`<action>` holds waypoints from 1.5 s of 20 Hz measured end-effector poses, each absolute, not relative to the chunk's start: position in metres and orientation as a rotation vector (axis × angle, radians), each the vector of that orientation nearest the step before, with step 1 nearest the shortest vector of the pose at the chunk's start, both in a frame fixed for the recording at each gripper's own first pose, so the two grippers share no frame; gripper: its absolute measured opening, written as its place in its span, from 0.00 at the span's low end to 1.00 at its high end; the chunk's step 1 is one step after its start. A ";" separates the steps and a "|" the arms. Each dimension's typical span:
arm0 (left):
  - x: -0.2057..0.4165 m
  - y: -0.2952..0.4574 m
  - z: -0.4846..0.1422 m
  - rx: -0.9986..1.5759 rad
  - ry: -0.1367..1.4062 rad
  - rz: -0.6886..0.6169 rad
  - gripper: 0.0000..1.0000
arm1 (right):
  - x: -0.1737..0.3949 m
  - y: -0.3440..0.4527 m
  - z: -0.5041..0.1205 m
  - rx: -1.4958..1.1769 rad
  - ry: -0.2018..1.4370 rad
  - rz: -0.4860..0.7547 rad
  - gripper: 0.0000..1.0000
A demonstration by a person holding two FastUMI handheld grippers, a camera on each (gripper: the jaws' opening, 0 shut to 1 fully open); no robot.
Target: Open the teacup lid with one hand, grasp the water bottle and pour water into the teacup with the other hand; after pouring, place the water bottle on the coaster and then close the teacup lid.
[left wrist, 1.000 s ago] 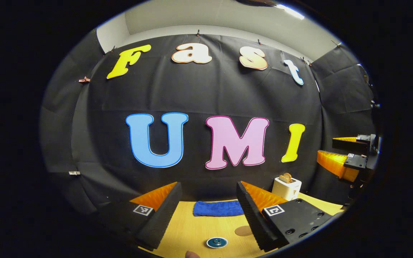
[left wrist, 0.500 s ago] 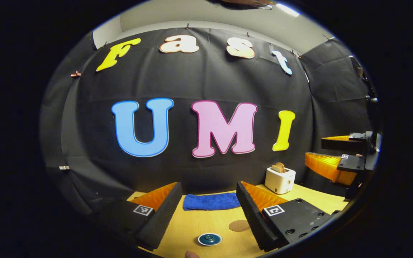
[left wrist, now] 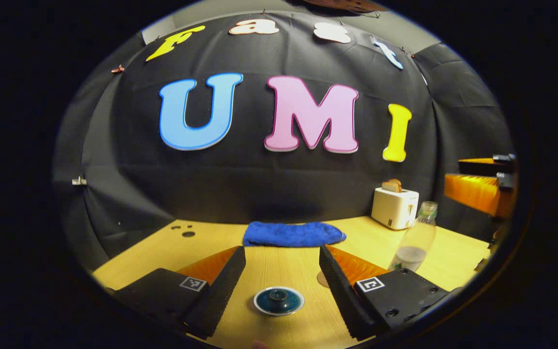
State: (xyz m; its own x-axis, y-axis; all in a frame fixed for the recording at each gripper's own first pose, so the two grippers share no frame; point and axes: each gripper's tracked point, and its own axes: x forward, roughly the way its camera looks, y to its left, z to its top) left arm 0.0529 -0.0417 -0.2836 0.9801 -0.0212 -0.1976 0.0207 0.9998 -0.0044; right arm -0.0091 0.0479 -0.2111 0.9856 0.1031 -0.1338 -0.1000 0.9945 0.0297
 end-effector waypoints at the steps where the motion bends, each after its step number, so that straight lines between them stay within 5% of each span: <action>1: 0.055 -0.042 -0.301 0.006 0.219 -0.015 0.96 | -0.012 0.051 -0.221 0.005 0.144 0.117 0.98; 5: 0.059 -0.051 -0.344 0.038 0.280 -0.024 0.92 | -0.025 0.063 -0.258 0.000 0.201 0.149 0.96; 10: 0.066 -0.048 -0.361 0.055 0.302 -0.032 0.63 | -0.028 0.070 -0.276 0.023 0.245 0.155 0.98; 17: 0.072 -0.041 -0.375 0.041 0.334 -0.025 0.56 | -0.021 0.072 -0.285 0.043 0.263 0.139 0.99; 19: 0.073 -0.038 -0.375 0.044 0.336 -0.013 0.34 | -0.021 0.073 -0.291 0.050 0.275 0.136 0.99; 30: 0.075 -0.032 -0.321 -0.018 0.257 -0.020 0.28 | -0.020 0.093 -0.349 0.152 0.358 0.131 0.98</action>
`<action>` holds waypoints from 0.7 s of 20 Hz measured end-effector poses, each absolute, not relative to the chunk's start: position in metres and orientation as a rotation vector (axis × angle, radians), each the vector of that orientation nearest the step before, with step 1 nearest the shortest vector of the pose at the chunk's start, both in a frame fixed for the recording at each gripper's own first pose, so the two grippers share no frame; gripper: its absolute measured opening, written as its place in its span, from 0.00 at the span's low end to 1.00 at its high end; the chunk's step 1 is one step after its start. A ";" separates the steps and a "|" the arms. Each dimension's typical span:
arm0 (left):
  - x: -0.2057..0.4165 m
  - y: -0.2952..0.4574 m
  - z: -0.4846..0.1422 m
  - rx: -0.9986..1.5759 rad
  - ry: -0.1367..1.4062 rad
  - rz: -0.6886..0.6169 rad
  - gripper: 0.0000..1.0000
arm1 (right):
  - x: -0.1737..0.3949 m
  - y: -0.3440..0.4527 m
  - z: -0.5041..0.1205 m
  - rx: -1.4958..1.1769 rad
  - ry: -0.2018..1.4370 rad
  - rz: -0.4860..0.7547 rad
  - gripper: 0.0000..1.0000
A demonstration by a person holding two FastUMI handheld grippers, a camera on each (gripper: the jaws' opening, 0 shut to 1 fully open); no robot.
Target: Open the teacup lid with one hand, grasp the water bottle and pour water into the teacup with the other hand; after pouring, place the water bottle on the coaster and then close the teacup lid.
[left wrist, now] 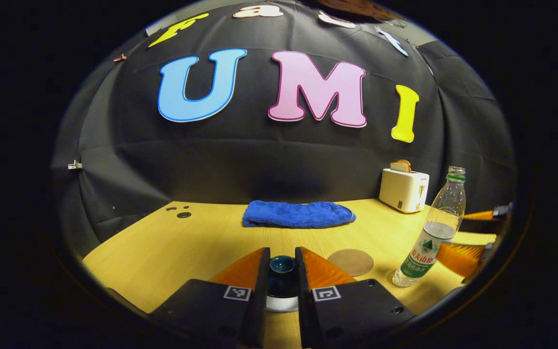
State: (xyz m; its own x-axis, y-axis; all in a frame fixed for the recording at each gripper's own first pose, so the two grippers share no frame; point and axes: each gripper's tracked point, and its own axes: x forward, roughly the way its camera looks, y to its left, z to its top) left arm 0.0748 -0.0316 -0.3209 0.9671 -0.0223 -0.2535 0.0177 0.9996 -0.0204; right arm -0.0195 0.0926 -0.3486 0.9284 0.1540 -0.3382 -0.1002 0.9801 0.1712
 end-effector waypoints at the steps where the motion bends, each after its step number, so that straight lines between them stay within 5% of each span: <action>1: 0.073 -0.028 -0.317 -0.018 0.251 -0.015 0.28 | -0.016 0.093 -0.356 0.157 0.361 0.125 0.98; 8: 0.070 -0.004 -0.304 0.011 0.209 0.008 0.28 | 0.008 0.097 -0.392 0.164 0.398 0.107 0.95; 9: 0.069 -0.001 -0.299 0.007 0.200 0.012 0.31 | -0.006 0.094 -0.375 0.150 0.400 0.098 0.93; 10: 0.069 0.001 -0.298 0.006 0.196 0.019 0.28 | 0.011 0.096 -0.388 0.119 0.414 0.098 0.80; 13: 0.066 0.012 -0.297 0.017 0.206 0.041 0.35 | 0.016 0.098 -0.368 -0.033 0.398 0.104 0.76; 14: 0.065 0.016 -0.299 0.022 0.214 0.053 0.27 | 0.023 0.099 -0.362 -0.094 0.385 0.111 0.76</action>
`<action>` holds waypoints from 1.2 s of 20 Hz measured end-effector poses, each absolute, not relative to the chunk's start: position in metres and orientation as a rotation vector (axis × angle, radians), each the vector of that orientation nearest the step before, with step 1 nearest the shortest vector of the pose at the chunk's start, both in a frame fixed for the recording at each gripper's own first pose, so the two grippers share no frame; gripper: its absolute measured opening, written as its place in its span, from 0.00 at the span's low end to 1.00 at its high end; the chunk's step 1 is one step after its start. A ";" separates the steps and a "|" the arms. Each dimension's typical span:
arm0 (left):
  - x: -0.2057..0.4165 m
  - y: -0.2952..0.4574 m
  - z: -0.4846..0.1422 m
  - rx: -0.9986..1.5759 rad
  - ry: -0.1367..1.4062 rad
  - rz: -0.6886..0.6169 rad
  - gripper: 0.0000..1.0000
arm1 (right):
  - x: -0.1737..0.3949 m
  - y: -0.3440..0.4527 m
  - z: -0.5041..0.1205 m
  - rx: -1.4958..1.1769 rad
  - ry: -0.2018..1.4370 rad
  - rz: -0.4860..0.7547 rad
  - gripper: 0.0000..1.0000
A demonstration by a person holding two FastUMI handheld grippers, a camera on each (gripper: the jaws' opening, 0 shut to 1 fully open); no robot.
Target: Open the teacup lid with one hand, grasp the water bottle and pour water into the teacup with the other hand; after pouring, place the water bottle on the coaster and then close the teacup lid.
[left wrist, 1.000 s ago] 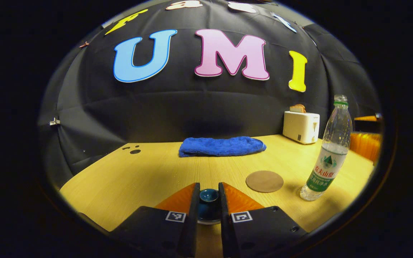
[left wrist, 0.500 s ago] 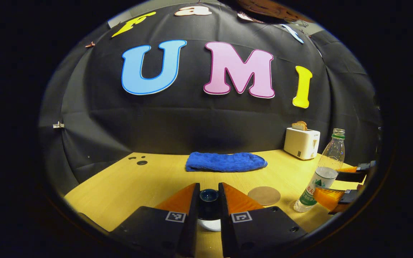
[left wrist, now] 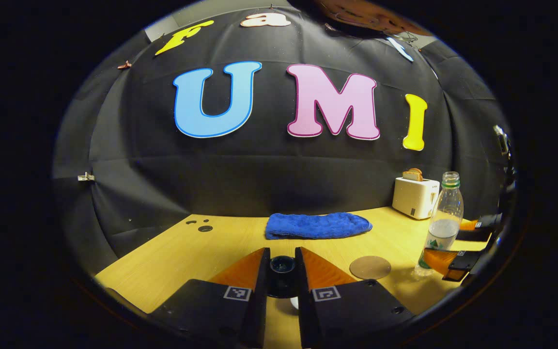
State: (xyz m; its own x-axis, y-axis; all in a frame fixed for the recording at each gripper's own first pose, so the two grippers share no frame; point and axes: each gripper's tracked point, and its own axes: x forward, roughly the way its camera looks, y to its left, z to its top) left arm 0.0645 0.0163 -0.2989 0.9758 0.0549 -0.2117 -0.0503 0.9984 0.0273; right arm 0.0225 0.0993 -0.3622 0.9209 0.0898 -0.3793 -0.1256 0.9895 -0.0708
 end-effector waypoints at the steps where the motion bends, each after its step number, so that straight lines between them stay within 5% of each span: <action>1: 0.063 0.020 -0.298 0.021 0.217 0.062 0.28 | 0.031 0.102 -0.356 -0.170 0.375 0.118 0.76; 4: 0.057 0.034 -0.299 0.015 0.217 0.097 0.27 | 0.049 0.110 -0.343 -0.415 0.324 0.141 0.76; 5: 0.055 0.038 -0.298 0.019 0.215 0.106 0.35 | 0.053 0.113 -0.338 -0.497 0.308 0.146 0.76; 6: 0.053 0.041 -0.299 0.024 0.217 0.113 0.28 | 0.057 0.114 -0.338 -0.578 0.298 0.149 0.76; 11: 0.046 0.057 -0.301 0.028 0.223 0.146 0.28 | 0.066 0.134 -0.336 -0.888 0.259 0.219 0.75; 24: 0.035 0.078 -0.306 0.049 0.219 0.185 0.27 | 0.070 0.174 -0.343 -1.261 0.159 0.358 0.75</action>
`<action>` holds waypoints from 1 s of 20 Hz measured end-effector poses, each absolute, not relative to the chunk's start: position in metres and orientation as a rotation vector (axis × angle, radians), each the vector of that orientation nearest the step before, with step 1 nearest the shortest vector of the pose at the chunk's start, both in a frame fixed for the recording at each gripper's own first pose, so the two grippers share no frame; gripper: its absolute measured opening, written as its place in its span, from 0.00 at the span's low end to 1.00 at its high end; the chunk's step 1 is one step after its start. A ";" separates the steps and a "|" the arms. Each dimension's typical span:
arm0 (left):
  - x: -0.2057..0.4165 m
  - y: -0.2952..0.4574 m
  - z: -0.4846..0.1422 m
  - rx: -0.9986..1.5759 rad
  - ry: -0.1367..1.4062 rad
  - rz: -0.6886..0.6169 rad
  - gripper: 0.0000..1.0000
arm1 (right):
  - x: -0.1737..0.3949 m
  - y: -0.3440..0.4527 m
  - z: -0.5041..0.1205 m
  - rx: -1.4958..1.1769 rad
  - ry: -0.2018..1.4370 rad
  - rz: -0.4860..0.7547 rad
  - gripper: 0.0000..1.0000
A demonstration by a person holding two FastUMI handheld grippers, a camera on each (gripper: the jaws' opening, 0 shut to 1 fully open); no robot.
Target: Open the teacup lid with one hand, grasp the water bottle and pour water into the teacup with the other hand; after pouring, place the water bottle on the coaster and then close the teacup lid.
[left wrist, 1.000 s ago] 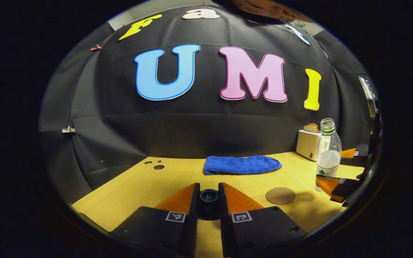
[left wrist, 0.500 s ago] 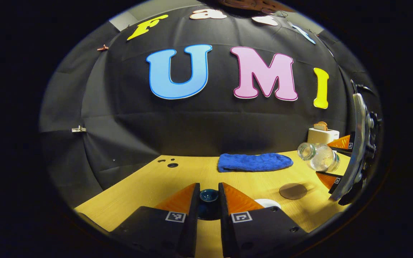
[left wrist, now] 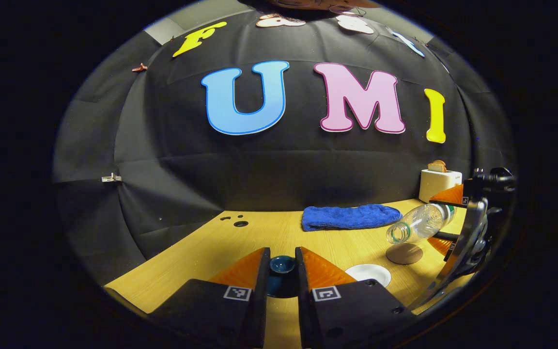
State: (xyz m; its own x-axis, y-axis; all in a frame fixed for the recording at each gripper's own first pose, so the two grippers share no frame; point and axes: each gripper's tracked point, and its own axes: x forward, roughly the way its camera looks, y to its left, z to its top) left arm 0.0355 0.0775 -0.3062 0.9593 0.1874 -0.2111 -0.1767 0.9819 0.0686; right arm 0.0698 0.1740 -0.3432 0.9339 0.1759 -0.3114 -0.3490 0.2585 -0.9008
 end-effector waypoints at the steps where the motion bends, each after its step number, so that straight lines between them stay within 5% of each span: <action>1: 0.036 0.077 -0.307 0.045 0.219 0.184 0.27 | 0.073 0.174 -0.344 -1.278 0.156 0.358 0.74; 13: 0.035 0.078 -0.312 0.025 0.232 0.166 0.35 | 0.081 0.175 -0.341 -1.490 0.070 0.387 0.75; 20: 0.034 0.077 -0.314 0.022 0.233 0.152 0.27 | 0.084 0.175 -0.340 -1.547 0.021 0.388 0.75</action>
State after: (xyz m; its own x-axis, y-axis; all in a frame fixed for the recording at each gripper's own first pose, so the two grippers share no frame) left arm 0.0343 0.0773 -0.3142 0.9617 0.1523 -0.2281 -0.1471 0.9883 0.0394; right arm 0.0840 0.1750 -0.3401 0.9393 0.2298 -0.2548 -0.2562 -0.0242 -0.9663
